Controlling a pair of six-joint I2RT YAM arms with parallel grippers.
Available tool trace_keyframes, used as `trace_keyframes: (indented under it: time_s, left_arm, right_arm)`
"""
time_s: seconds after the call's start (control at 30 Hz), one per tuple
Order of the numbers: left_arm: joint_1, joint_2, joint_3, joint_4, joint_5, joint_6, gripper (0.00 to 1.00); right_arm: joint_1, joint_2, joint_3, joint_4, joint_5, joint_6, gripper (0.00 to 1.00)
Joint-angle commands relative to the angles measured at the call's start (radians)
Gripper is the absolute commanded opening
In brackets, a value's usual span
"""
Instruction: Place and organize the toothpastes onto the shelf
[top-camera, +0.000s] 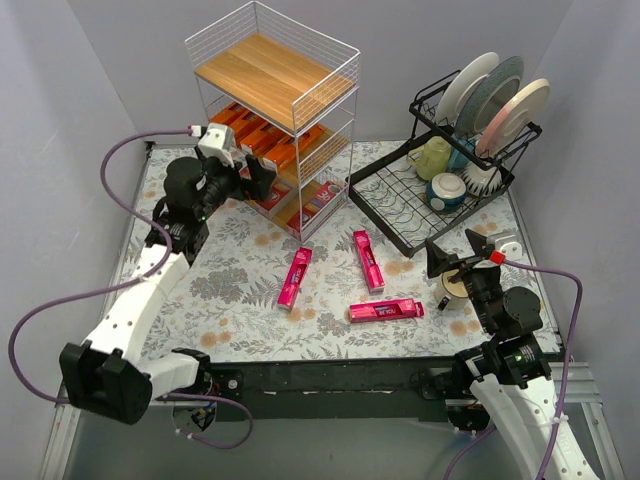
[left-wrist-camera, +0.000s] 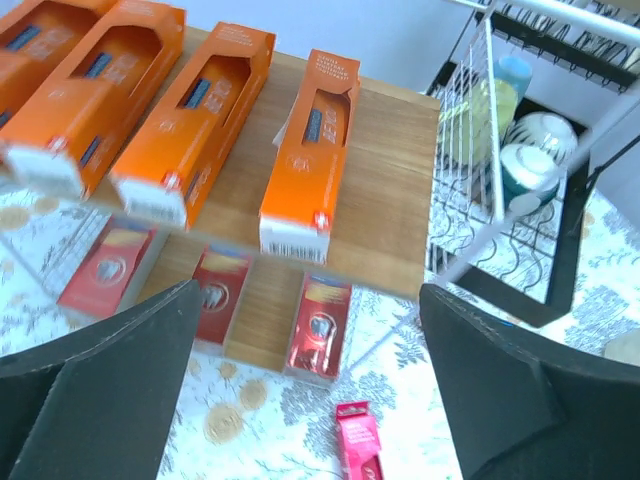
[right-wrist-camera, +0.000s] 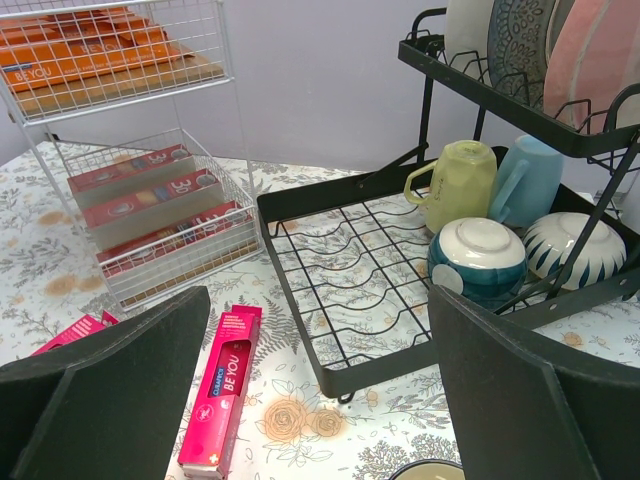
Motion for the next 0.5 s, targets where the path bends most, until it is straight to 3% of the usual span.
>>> trace_keyframes:
  time_s: [0.0,0.27,0.47]
  left_arm:
    - [0.001,-0.153,-0.141,-0.083,-0.081,-0.098,0.94]
    - [-0.068,-0.343,-0.409,-0.169,-0.163,-0.259,0.98]
    - [-0.320,-0.367,-0.559,-0.171,-0.396,-0.362,0.98]
  right_arm:
    - [0.006,-0.009,0.012,0.039,0.004,-0.008,0.99]
    - [0.006,-0.006,0.006,0.051,-0.019,-0.002,0.98]
    - [0.004,-0.007,0.000,0.053,-0.016,0.009,0.98]
